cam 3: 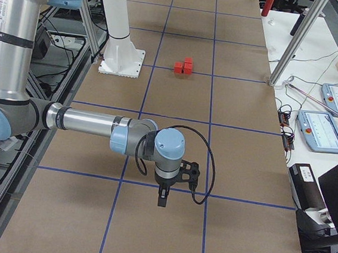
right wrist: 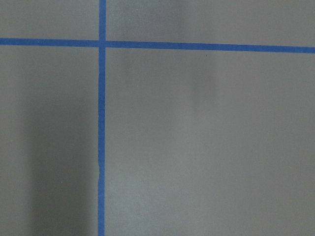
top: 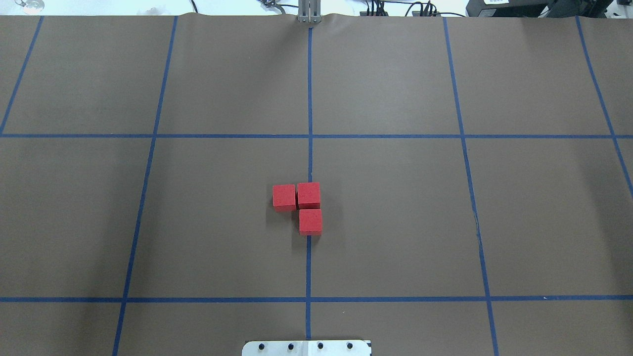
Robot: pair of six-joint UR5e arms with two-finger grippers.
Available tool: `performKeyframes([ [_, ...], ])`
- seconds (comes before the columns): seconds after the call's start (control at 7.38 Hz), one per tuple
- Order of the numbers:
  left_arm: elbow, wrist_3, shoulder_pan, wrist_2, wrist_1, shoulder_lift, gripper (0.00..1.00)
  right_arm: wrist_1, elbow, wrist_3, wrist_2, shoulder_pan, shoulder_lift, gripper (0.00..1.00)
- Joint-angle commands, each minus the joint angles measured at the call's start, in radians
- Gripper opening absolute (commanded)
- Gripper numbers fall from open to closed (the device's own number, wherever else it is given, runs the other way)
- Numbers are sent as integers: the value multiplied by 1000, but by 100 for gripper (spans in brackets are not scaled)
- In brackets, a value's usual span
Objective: Form red blocks into L shape at center
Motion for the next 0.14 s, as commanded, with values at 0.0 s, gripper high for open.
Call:
performKeyframes([
  [0.0, 1, 0, 0, 0, 0, 0, 100, 0, 0, 0, -1, 0, 0, 99],
])
